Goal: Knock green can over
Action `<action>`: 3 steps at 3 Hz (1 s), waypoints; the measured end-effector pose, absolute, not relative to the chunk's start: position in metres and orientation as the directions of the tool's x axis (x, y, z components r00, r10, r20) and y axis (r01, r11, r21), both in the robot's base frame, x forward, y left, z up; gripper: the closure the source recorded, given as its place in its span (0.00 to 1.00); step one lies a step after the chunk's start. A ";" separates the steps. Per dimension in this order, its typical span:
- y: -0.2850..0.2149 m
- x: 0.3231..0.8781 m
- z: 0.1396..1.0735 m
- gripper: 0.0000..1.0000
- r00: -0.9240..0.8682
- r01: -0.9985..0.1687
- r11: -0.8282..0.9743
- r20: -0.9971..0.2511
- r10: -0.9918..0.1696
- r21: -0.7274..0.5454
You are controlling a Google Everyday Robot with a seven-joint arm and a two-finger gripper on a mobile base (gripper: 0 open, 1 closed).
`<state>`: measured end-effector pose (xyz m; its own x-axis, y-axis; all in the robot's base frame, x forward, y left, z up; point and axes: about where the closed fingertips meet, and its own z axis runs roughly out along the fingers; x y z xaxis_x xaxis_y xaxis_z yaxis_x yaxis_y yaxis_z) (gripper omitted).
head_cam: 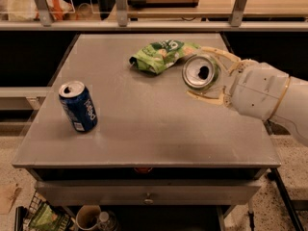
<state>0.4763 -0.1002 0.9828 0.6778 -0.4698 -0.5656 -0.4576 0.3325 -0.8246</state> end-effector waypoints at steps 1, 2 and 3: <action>-0.098 0.476 0.982 1.00 0.681 -0.456 0.325 -0.560 -0.472 -0.829; -0.100 0.471 0.981 1.00 0.719 -0.377 0.296 -0.479 -0.503 -0.878; -0.096 0.459 0.987 1.00 0.812 -0.170 0.180 -0.241 -0.532 -0.969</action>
Offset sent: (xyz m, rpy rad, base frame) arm -0.0178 0.0003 0.0036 -0.3098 -0.5075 -0.0325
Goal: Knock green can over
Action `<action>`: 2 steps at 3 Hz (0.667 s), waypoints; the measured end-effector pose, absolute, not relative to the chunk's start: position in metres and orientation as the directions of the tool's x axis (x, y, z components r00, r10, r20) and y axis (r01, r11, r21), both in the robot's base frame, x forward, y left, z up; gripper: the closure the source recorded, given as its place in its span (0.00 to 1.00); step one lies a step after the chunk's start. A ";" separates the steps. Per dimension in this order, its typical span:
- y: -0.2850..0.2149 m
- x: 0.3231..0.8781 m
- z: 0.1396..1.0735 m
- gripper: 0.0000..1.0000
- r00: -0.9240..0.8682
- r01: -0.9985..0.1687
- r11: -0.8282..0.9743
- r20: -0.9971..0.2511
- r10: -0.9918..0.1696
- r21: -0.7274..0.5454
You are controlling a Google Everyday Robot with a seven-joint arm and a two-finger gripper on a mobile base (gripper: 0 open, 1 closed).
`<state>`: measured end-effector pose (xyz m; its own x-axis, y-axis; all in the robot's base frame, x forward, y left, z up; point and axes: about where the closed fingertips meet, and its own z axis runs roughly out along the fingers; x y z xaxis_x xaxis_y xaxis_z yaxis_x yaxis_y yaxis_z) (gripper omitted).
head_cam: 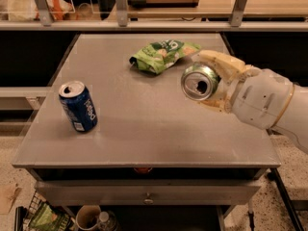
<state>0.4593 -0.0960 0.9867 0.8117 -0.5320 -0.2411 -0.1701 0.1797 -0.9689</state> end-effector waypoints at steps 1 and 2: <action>-0.090 0.450 0.991 1.00 0.833 0.068 -0.001 0.057 -0.550 -0.998; -0.085 0.444 0.995 1.00 0.774 0.271 -0.188 0.330 -0.540 -0.944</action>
Offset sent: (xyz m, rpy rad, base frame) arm -0.0206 0.0094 0.0140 -0.6475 -0.7478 -0.0890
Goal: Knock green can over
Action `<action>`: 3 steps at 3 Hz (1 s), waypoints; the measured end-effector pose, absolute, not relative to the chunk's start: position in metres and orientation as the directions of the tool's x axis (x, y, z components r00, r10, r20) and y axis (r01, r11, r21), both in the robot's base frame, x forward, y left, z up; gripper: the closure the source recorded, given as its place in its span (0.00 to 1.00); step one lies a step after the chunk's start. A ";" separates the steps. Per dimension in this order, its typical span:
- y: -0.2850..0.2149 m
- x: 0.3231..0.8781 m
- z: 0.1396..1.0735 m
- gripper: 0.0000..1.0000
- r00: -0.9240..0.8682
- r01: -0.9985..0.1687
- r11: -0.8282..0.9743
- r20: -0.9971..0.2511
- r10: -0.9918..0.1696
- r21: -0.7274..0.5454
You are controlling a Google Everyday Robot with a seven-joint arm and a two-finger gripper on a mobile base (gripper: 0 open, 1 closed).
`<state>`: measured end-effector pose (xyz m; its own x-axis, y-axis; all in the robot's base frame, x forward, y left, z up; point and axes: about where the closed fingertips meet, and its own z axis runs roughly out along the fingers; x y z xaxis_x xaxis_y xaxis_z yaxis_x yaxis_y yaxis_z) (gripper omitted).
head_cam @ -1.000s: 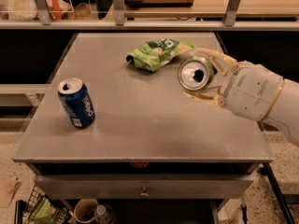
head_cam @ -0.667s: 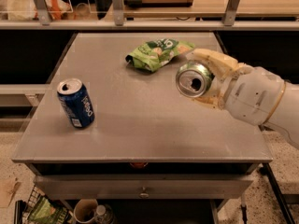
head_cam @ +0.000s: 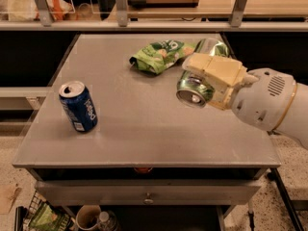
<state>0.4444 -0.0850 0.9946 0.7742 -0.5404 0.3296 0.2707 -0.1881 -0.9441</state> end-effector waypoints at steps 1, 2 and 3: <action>-0.085 0.440 0.996 1.00 0.673 0.409 -0.316 0.517 -0.529 -0.856; -0.083 0.440 0.998 1.00 0.659 0.430 -0.333 0.544 -0.519 -0.839; -0.080 0.439 0.999 1.00 0.620 0.469 -0.388 0.609 -0.496 -0.794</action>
Offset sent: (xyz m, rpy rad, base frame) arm -0.0037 0.0004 0.0016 -0.1086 -0.1507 -0.0478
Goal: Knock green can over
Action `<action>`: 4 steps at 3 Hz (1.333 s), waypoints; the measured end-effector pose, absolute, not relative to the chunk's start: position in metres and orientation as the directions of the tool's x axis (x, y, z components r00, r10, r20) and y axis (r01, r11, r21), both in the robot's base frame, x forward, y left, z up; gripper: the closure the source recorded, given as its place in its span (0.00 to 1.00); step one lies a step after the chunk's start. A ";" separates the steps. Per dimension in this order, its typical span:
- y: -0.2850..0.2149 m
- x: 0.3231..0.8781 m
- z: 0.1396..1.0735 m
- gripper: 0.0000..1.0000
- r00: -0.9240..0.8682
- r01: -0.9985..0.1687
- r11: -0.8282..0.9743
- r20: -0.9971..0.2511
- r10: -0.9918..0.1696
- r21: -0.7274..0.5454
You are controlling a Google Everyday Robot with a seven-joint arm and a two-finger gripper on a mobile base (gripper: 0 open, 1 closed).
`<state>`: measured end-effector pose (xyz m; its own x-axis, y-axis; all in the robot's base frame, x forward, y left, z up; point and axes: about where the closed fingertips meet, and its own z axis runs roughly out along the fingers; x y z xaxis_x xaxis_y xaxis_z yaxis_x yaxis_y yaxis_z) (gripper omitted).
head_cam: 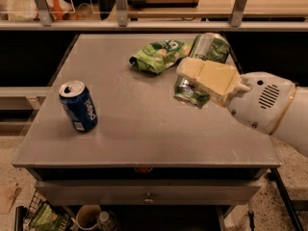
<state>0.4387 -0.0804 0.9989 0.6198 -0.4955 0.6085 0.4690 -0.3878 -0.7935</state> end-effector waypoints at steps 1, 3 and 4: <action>-0.078 0.436 0.996 1.00 0.502 0.555 -0.526 0.764 -0.405 -0.644; -0.077 0.430 0.994 1.00 0.157 0.642 -0.751 0.985 -0.071 -0.156; -0.077 0.430 0.994 1.00 0.157 0.642 -0.751 0.985 -0.071 -0.156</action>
Offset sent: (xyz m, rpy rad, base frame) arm -0.0120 -0.0009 -0.0022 -0.7312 -0.6488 -0.1849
